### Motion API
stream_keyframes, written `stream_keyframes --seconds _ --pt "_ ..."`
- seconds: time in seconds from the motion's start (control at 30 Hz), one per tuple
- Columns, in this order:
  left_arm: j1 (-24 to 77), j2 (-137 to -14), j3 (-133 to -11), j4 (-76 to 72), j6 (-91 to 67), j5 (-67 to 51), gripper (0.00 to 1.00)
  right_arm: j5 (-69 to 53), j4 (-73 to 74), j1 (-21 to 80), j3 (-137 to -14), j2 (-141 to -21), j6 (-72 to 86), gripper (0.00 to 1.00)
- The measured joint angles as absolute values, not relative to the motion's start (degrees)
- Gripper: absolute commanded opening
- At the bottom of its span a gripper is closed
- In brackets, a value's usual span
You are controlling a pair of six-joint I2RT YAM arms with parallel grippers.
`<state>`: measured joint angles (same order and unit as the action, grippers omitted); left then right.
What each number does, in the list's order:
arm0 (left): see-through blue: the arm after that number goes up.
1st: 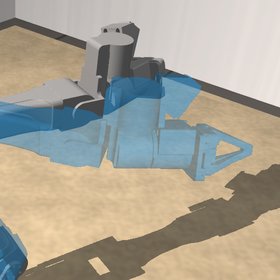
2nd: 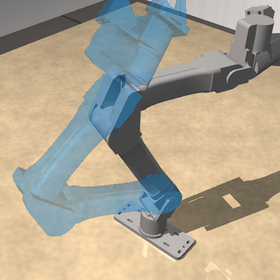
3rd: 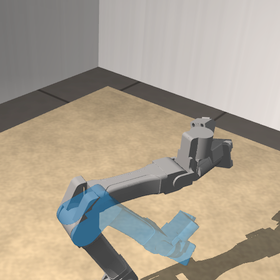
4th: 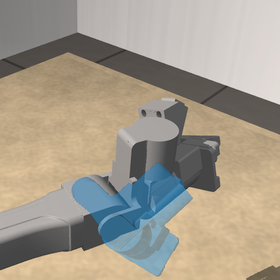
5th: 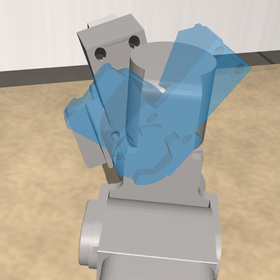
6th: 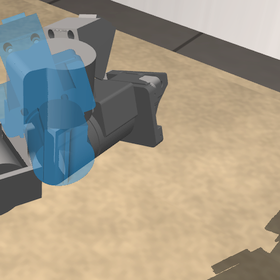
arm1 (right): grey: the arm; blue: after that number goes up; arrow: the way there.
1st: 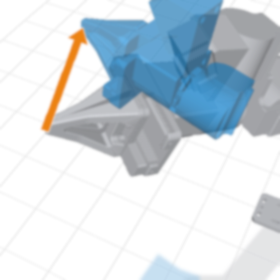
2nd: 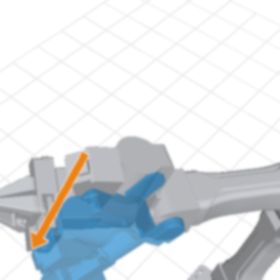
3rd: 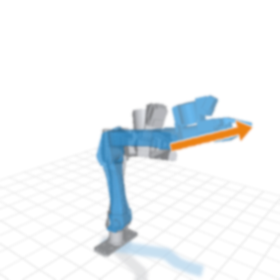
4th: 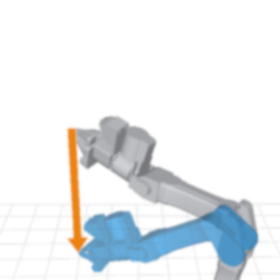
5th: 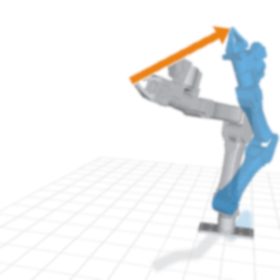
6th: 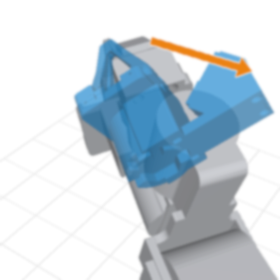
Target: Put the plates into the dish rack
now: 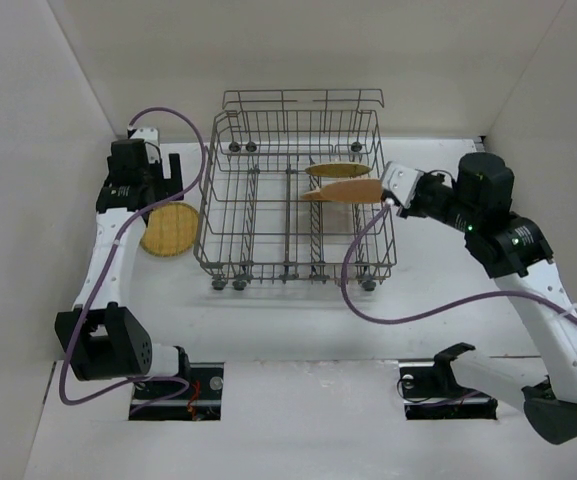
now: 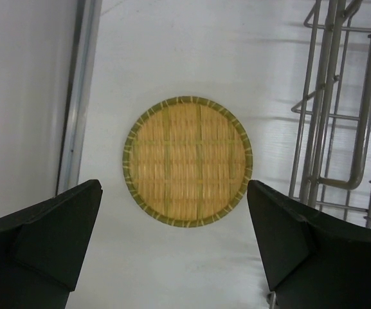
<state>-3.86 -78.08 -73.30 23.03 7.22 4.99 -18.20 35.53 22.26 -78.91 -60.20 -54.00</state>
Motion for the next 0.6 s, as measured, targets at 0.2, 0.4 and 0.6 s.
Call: stream_keyframes --seconds 0.2,0.4,0.6 --pt "-7.33 -78.08 -73.30 25.82 3.79 1.08 0.95 -18.57 35.33 26.55 -73.36 -56.88 -60.10 0.00" --pt "-8.84 -78.08 -73.30 27.44 2.28 -0.69 0.94 -15.49 32.80 29.85 -70.24 -56.49 -61.80 0.00" --pt "-8.73 -78.08 -73.32 27.73 1.98 -1.54 0.94 -11.07 28.21 34.46 -65.56 -57.14 -60.71 0.00"
